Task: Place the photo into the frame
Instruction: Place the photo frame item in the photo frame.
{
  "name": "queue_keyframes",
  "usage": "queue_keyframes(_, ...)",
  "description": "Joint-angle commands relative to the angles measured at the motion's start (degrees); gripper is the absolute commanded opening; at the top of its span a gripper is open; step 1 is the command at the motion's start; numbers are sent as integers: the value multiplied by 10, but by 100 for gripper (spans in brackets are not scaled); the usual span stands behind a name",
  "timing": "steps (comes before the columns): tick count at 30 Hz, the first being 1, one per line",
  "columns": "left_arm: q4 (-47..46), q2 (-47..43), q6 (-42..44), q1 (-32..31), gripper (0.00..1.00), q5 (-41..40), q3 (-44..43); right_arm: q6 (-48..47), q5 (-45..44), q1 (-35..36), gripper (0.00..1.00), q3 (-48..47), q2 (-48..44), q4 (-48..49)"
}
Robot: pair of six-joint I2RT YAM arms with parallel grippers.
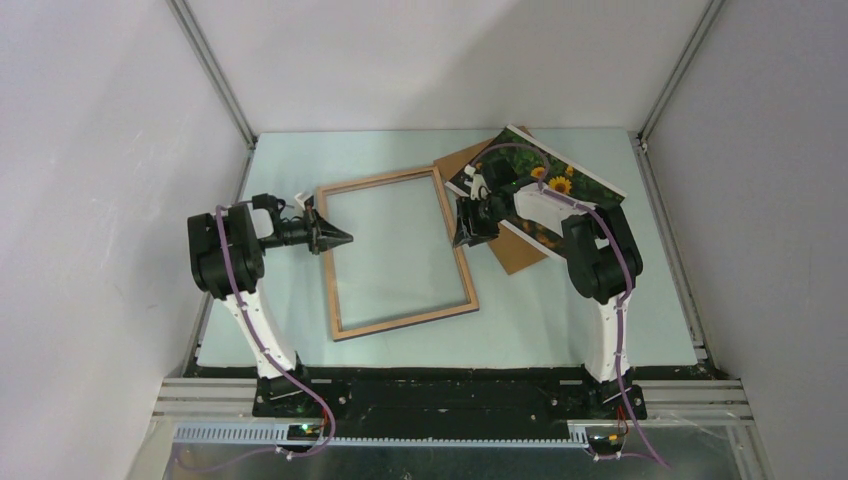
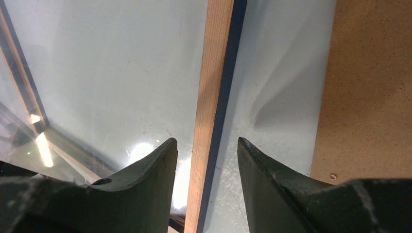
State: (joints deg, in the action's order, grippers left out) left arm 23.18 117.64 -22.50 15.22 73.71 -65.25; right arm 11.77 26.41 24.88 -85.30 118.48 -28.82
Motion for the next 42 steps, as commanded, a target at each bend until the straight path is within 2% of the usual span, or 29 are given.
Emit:
queue_keyframes(1,-2,-34,-10,-8,0,32,-5,-10,7,-2,53,1,-35,8)
queue_keyframes(35,-1,-41,-17,-20,0,70,4,-17,2,-2,52,25,-35,16)
queue_keyframes(42,-1,-38,-34,-21,0,75,5,-24,-2,5,46,28,-30,19)
